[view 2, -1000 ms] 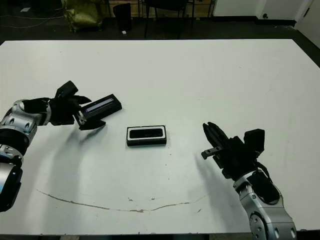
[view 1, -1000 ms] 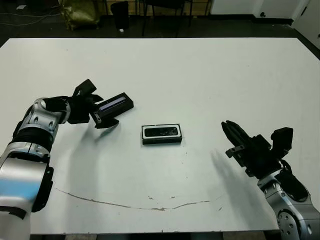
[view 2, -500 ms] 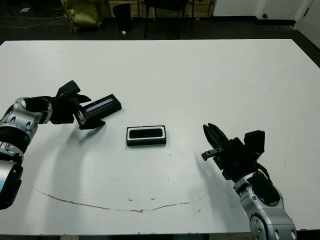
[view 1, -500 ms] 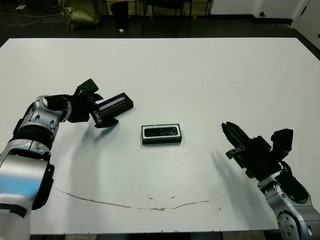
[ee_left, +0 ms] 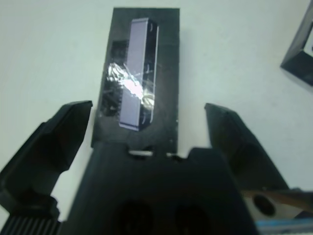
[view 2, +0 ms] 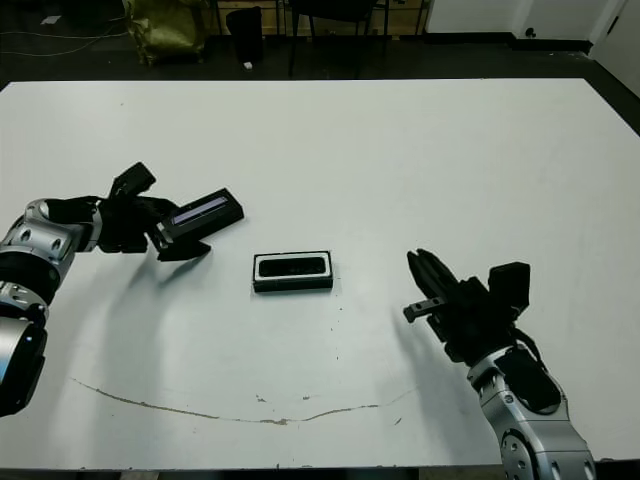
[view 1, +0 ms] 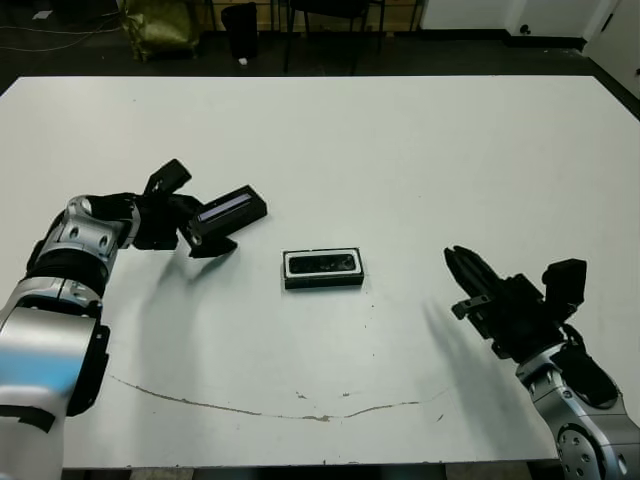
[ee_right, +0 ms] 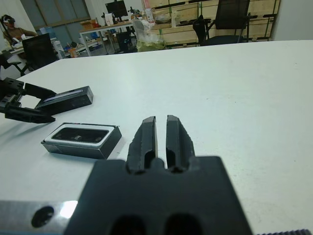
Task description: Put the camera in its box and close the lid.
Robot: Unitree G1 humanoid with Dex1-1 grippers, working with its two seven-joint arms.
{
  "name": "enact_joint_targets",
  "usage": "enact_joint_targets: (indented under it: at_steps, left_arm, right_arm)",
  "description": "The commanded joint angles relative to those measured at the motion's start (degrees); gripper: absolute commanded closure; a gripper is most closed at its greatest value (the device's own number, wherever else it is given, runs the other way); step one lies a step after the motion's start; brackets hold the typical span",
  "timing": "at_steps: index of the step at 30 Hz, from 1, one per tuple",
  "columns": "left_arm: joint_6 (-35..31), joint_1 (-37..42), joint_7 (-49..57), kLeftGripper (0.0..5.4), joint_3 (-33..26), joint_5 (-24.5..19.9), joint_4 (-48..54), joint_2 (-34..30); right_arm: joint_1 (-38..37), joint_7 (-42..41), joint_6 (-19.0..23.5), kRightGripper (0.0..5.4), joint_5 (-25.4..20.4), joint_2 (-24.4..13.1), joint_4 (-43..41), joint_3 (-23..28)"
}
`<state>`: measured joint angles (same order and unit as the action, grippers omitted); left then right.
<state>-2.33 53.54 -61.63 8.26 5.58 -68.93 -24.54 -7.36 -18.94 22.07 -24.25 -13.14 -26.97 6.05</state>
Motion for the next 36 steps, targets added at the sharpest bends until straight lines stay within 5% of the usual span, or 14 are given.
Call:
enact_joint_targets:
  at_steps: [1,6,18,36]
  left_arm:
    - [-0.67,-0.99,-1.53,0.01,1.51,1.92,-1.43,0.35]
    - [-3.50,-0.34,-2.26,0.38,1.35,1.48,-1.77,0.73]
    - [-3.96,0.07,-1.84,3.01,1.78,1.87,-1.46,0.98]
    - [-4.54,-0.93,-6.50,3.14,-2.39,-3.54,5.82,-0.97]
  right_arm:
    - [-0.64,0.96,1.49,5.40,0.32,-0.69,-0.32,0.24]
    - [-0.55,0.23,0.94,5.40,-0.53,-0.50,0.34,0.41]
    - [-0.14,-0.82,-0.53,5.40,-0.84,-0.46,1.71,0.47]
    - [-0.56,-0.35,-0.35,5.40,-0.41,-0.65,1.65,-0.36]
